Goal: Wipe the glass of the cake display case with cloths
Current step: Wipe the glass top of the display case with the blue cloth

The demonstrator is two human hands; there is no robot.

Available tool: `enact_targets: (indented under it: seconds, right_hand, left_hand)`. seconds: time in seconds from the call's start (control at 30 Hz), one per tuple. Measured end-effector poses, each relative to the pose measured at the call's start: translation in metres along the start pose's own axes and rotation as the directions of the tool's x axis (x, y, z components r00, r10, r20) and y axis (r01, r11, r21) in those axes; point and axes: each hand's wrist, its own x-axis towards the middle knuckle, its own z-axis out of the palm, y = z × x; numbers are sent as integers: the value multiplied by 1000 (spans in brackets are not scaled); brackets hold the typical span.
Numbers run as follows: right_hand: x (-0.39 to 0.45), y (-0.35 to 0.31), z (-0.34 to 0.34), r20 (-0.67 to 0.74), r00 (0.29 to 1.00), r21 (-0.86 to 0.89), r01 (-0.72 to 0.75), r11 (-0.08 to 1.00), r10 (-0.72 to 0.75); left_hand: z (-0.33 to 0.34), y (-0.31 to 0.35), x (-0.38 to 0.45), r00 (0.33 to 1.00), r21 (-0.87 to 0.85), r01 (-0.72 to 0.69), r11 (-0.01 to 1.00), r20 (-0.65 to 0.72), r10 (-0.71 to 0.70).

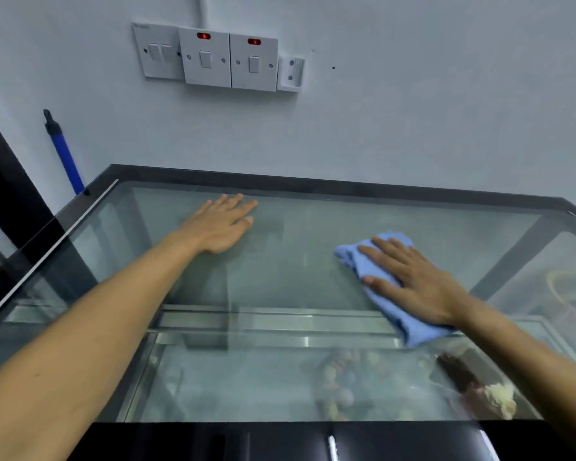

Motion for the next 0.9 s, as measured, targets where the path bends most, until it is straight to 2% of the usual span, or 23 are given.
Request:
enact_targets:
  seconds: [0.13, 0.2, 0.27, 0.33, 0.43, 0.5, 0.57, 0.63, 0.7, 0.8, 0.9]
  right_hand:
    - [83, 79, -10, -80, 951, -15, -302, 953, 300]
    - [131, 77, -9, -107, 891, -12, -446, 895, 442]
    - [171, 44, -7, -99, 880, 0, -466, 885, 464]
    - [202, -12, 2, -50, 918, -9, -394, 919, 394]
    - [206, -92, 19, 34, 996, -68, -75, 995, 77]
    - [160, -106, 20, 51, 989, -75, 139, 987, -136]
    - [90, -76, 22, 17, 971, -89, 238, 967, -237]
    - [35, -22, 14, 5, 991, -41, 133, 990, -133]
    - [27, 38, 2, 10, 1000, -18, -14, 1000, 14]
    - [82, 104, -8, -17, 977, -46, -214, 976, 213]
    - [158, 97, -13, -100, 876, -38, -476, 878, 471]
  left_hand:
    - [1, -4, 0, 1000, -6, 2, 1000, -30, -2]
    - [3, -3, 1, 999, -3, 6, 1000, -49, -6]
    - [5, -2, 0, 998, -6, 15, 1000, -53, -16]
    - [5, -2, -1, 998, -14, 31, 999, -52, -32]
    - [4, -2, 1, 997, -24, 58, 998, -46, -59]
    - [2, -4, 2, 998, 1, 55, 999, -36, -55]
    - [0, -5, 1, 999, 0, 29, 1000, -16, -29]
    - [-1, -11, 2, 1000, -4, 3, 1000, -5, -3]
    - [-4, -21, 2, 1000, -14, 12, 1000, -2, -12]
    - [-8, -43, 4, 997, -8, 71, 997, -12, -71]
    - [-6, -50, 8, 996, -3, 83, 997, -46, -83]
